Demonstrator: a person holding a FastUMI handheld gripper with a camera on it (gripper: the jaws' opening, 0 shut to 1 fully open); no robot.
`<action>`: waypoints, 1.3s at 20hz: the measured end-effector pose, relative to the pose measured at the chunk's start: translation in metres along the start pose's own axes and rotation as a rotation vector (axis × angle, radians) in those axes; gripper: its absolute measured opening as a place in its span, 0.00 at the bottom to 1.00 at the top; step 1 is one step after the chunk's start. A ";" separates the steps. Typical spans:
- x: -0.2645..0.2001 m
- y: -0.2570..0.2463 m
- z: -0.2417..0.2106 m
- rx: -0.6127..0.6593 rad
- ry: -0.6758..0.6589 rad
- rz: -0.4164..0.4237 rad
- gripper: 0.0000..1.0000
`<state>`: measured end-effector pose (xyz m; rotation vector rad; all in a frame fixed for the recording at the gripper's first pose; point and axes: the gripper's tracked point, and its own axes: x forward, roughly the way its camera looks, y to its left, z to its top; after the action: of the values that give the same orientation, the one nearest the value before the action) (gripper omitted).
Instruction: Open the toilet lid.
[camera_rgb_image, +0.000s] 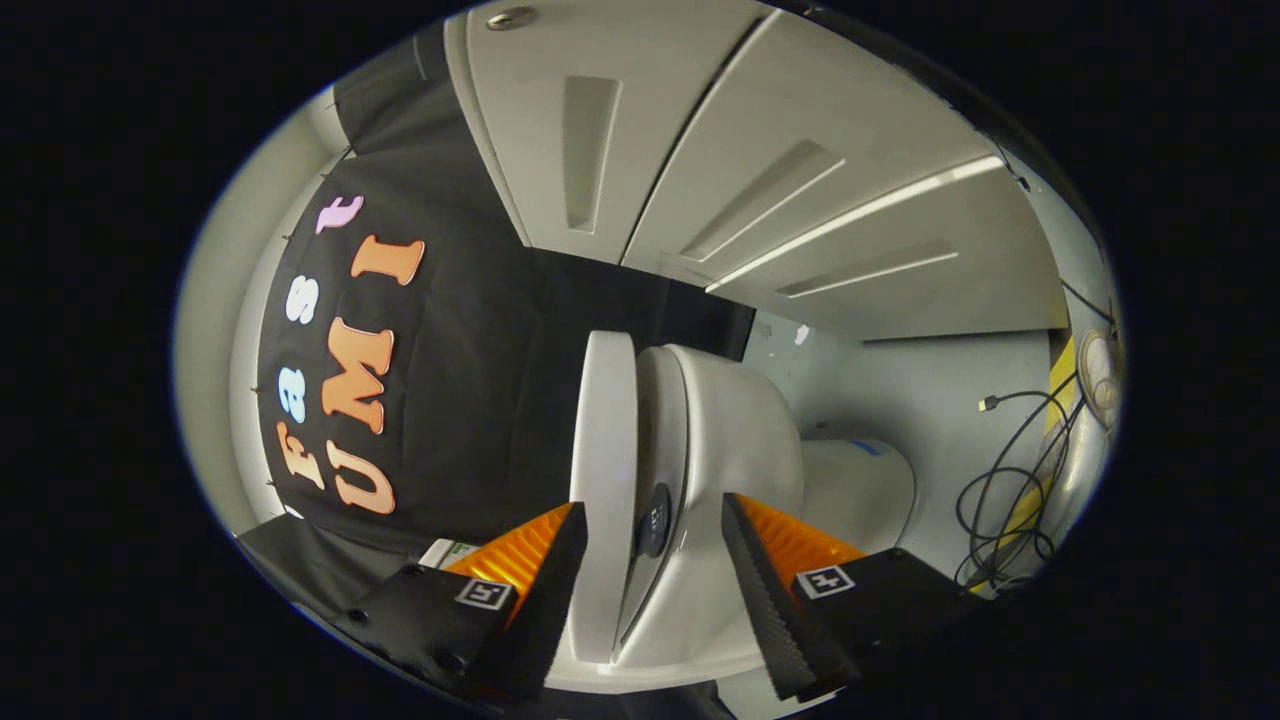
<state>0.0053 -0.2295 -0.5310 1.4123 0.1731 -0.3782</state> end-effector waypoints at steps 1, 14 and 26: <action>0.005 -0.005 -0.001 0.008 0.010 -0.002 0.86; 0.025 0.001 0.000 0.108 0.002 0.066 0.16; 0.029 0.011 -0.009 0.096 0.016 0.033 0.08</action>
<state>0.0366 -0.2242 -0.5323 1.5116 0.1458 -0.3515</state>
